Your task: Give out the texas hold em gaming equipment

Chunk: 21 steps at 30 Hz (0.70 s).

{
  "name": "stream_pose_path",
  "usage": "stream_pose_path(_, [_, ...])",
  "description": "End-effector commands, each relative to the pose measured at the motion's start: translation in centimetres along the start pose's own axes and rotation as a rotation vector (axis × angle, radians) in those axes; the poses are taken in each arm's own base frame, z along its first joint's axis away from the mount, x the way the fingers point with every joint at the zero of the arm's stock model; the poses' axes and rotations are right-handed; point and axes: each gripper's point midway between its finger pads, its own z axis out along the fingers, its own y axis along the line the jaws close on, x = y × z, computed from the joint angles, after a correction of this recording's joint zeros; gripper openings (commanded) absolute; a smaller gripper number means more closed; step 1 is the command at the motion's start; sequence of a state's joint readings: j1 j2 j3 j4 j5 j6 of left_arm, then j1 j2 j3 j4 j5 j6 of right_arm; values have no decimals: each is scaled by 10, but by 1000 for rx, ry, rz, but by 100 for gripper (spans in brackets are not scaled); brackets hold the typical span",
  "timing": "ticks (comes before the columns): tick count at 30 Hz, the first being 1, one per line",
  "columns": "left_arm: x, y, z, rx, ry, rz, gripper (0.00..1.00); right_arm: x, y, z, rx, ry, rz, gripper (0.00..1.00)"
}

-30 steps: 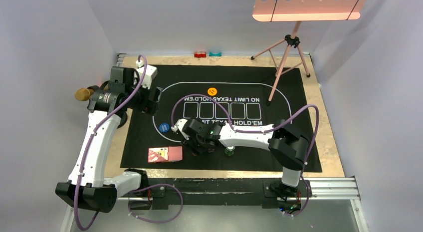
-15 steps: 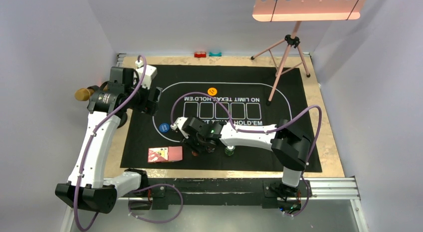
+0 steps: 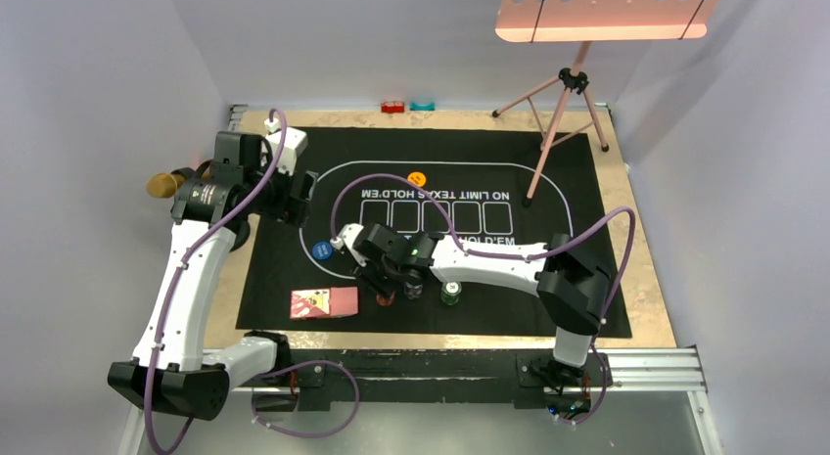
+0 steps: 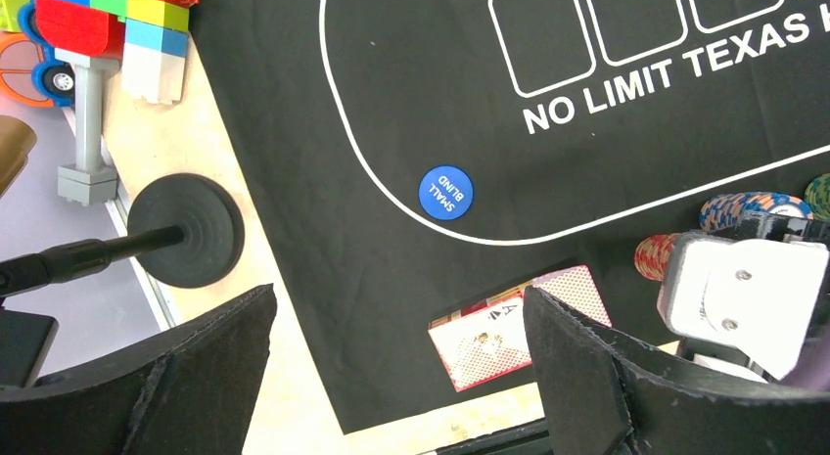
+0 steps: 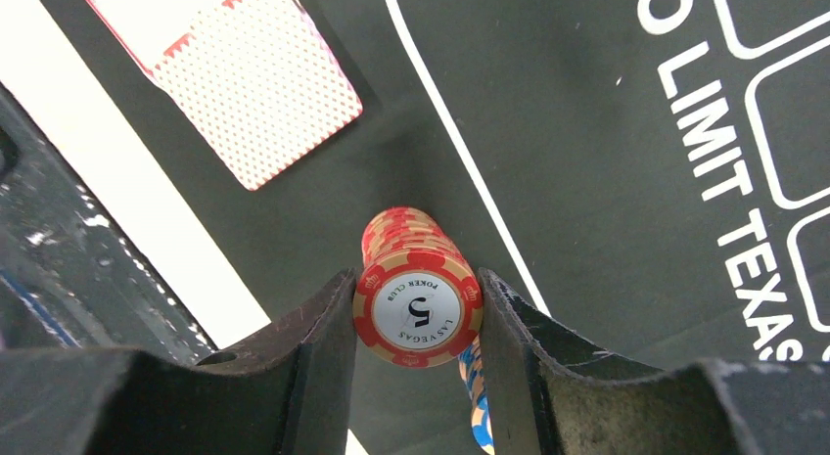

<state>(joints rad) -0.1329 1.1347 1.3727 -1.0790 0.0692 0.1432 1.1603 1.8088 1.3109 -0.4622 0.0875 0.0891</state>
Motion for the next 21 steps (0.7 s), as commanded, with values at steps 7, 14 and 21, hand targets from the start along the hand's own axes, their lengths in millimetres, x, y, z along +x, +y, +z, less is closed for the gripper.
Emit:
stream_pose_path(7, [-23, 21, -8, -87, -80, -84, 100, -70, -19, -38, 54, -178, 47, 0])
stream_pose_path(14, [-32, 29, -6, -69, -77, -133, 100, -104, -46, 2, 66, -194, 111, 0])
stream_pose_path(21, [-24, 14, -3, 16, -74, -75, 100, -126, -55, 61, 69, -144, 129, 0])
